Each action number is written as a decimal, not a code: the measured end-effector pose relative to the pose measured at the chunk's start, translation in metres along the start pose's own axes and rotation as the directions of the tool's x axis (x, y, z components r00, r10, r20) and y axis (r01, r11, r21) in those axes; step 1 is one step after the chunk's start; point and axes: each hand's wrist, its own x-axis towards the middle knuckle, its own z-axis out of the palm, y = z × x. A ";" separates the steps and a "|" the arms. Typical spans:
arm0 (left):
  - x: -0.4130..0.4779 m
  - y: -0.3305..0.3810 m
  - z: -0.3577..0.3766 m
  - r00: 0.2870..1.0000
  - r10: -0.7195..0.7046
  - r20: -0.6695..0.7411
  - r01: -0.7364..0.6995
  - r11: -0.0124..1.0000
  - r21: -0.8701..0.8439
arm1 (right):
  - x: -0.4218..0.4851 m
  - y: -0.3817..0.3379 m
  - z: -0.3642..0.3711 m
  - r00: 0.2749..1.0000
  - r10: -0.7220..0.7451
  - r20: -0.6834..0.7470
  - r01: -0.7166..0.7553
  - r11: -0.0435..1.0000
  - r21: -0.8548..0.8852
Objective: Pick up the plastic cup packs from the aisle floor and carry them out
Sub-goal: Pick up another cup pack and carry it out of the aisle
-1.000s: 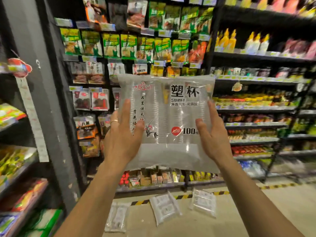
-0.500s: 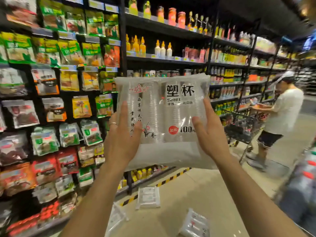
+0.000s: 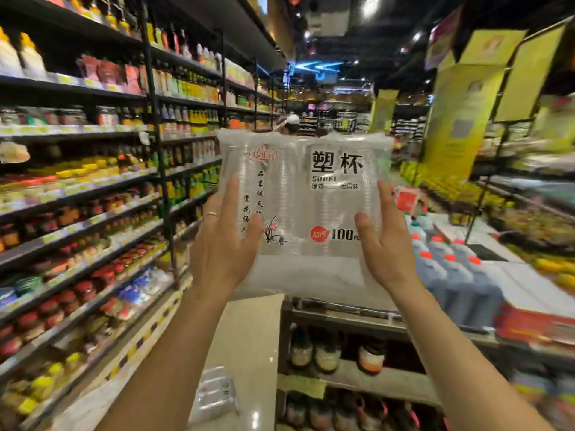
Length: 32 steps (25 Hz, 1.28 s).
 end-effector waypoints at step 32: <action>-0.294 0.714 0.342 0.743 0.622 0.249 -0.324 0.659 -0.679 | -0.169 0.243 -0.771 0.753 0.172 -0.635 -0.561 0.672 -0.483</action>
